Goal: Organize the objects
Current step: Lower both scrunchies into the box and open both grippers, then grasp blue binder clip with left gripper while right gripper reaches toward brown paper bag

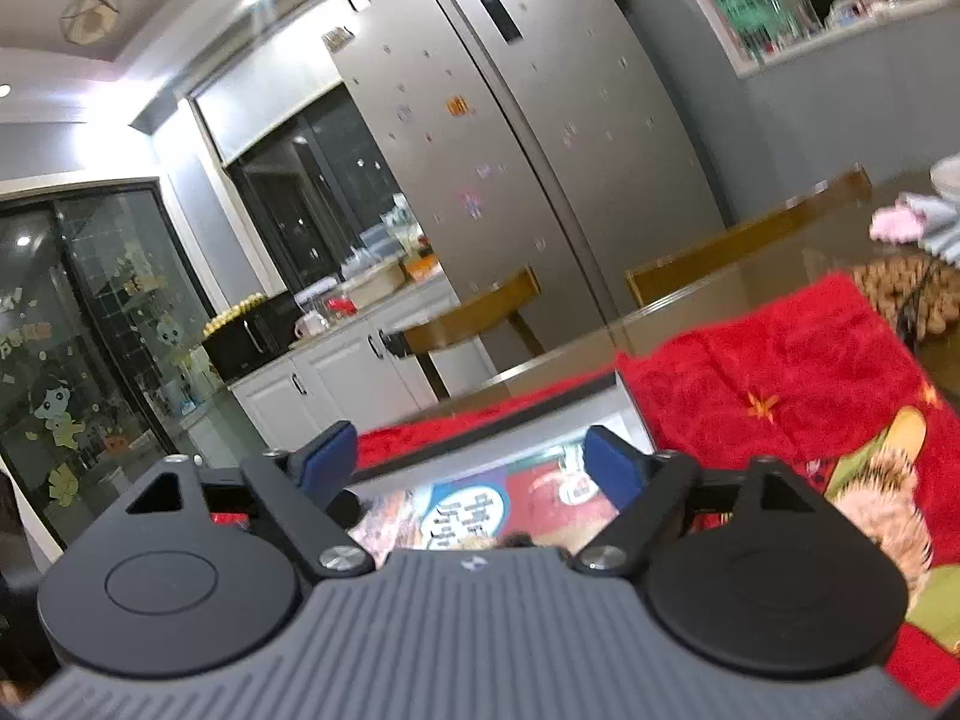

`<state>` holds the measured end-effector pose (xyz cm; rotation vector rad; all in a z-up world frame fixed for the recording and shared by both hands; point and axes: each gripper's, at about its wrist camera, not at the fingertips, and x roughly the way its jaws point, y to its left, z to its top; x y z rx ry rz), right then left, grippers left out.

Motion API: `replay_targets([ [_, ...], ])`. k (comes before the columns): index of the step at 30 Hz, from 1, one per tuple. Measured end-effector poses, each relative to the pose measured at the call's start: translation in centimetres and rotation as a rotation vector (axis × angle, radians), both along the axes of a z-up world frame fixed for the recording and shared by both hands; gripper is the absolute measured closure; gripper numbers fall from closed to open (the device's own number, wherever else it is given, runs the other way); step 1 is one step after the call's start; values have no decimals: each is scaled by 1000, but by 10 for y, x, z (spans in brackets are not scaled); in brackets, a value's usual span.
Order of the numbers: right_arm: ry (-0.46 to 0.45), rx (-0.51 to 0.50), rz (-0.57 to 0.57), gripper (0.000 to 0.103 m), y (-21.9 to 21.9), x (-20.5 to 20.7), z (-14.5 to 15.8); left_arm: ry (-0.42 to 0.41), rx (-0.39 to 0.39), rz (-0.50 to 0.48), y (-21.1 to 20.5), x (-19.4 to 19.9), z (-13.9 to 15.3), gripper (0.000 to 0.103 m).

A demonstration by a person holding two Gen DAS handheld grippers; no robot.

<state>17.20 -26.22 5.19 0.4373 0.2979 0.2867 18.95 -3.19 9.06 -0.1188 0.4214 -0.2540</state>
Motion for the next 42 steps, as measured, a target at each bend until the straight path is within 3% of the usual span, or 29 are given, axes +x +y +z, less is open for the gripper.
replay_targets([
  [2, -32, 2, 6, 0, 3, -7, 5, -31, 0, 2, 7, -8, 14, 34],
  [6, -68, -1, 19, 0, 12, -20, 12, -87, 8, -7, 27, -33, 37, 34],
  [12, -74, 9, 61, 0, 30, -30, 12, -167, 143, 25, 49, -85, 49, 32],
  [17, -73, 6, 64, 0, 46, -41, 7, -219, 198, 70, 70, -128, 44, 30],
  [23, -24, 13, 79, 0, 65, -49, -6, -182, 183, 45, 91, -155, 27, 30],
  [27, -16, -35, 93, 0, 81, -54, -15, -178, 207, 27, 96, -160, 5, 30],
  [36, 88, -100, 137, 0, 102, -54, -41, -89, 263, 3, 87, -135, -43, 31],
  [42, 146, -116, 177, 2, 105, -49, -48, -20, 258, -17, 84, -116, -62, 39],
])
